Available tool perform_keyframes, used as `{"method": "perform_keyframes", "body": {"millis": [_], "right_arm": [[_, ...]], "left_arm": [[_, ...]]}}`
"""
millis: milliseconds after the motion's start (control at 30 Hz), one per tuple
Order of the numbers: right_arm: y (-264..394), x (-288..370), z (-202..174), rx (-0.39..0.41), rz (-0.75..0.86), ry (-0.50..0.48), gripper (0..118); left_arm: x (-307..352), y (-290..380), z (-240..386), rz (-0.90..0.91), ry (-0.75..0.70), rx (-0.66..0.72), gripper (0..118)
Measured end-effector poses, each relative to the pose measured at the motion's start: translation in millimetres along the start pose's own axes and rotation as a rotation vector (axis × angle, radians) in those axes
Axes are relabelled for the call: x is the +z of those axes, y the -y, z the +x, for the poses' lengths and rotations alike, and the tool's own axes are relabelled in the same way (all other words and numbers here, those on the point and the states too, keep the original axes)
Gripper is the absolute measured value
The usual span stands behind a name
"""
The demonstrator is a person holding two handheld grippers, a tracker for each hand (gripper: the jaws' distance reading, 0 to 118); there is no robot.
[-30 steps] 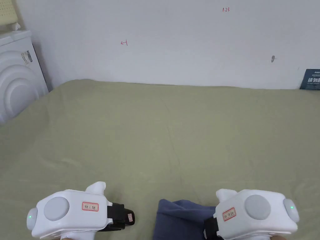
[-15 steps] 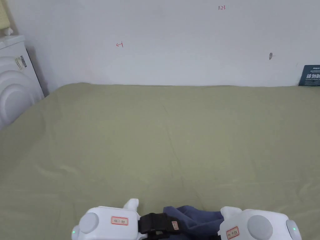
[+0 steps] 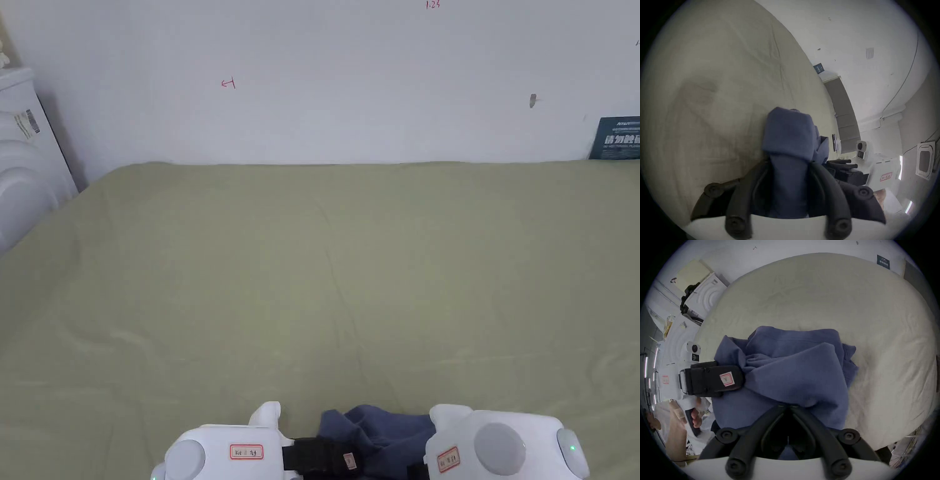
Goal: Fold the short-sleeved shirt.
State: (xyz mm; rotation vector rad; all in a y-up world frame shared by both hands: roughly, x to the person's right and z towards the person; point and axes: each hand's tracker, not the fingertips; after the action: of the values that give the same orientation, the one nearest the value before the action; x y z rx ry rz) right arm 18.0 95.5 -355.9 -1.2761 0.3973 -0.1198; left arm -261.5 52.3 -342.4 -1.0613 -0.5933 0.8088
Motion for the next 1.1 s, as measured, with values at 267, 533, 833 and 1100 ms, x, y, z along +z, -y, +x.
{"method": "perform_keyframes", "body": {"millis": [267, 533, 833, 1100], "right_arm": [[-7, 12, -14, 0.005, 0.037, -0.020, 0], [-23, 6, -56, 0.054, 0.049, -0.075, 0], [-50, -22, -140, 0.172, 0.046, -0.043, 0], [-68, -56, -208, 0.244, 0.027, -0.086, 0]], "left_arm": [[30, -22, -9, -0.004, -0.006, -0.024, 31], [106, -57, -42, 0.029, -0.118, -0.040, 31], [226, -104, -107, 0.047, -0.306, -0.023, 31], [333, -148, -164, 0.052, -0.461, -0.005, 31]]}}
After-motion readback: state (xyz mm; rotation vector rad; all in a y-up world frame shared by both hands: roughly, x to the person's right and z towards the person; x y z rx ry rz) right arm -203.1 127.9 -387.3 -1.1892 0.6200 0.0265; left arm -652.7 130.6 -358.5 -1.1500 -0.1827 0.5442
